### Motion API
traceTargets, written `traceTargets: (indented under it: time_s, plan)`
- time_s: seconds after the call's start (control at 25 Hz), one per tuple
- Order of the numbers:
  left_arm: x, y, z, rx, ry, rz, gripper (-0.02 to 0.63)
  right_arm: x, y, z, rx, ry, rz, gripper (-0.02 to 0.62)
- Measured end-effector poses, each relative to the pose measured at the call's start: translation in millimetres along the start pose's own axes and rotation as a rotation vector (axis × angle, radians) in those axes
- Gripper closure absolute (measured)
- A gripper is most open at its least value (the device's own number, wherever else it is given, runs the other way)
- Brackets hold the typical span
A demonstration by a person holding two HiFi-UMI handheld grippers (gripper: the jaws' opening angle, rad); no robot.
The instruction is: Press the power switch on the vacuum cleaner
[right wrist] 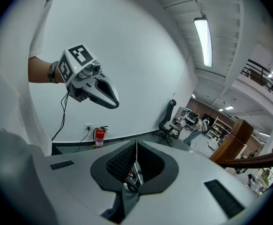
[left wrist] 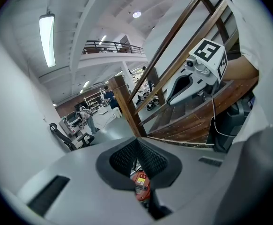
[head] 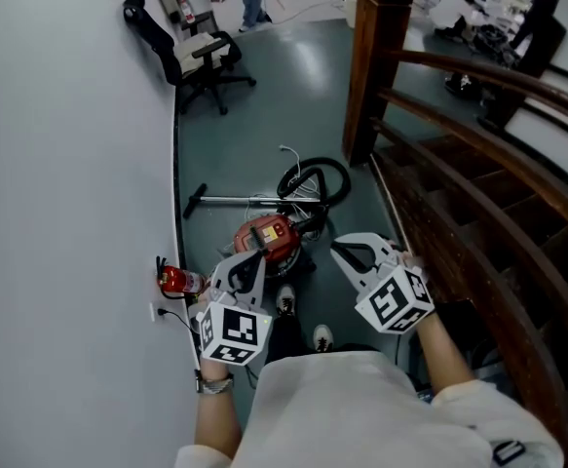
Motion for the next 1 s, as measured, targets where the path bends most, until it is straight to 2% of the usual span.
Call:
traceTargets:
  time_s: [0.52, 1.0]
  plan:
    - [79, -68, 24, 0.029, -0.043, 0.114, 0.607, 86, 26, 2, 0.054, -0.067, -0.003, 0.565]
    - [166, -112, 60, -0.007, -0.071, 0.219, 0.607, 162, 46, 19, 0.201, -0.142, 0.017, 0.565]
Point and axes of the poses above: the fingertips, and each gripper's own axes: x forward along the fingers, y to its right, z out of its underside, the point moved 9 cm from there along -x, backward along the fingers, and after that the axes turned 8 degrees about -y, right-handed, at the moved point
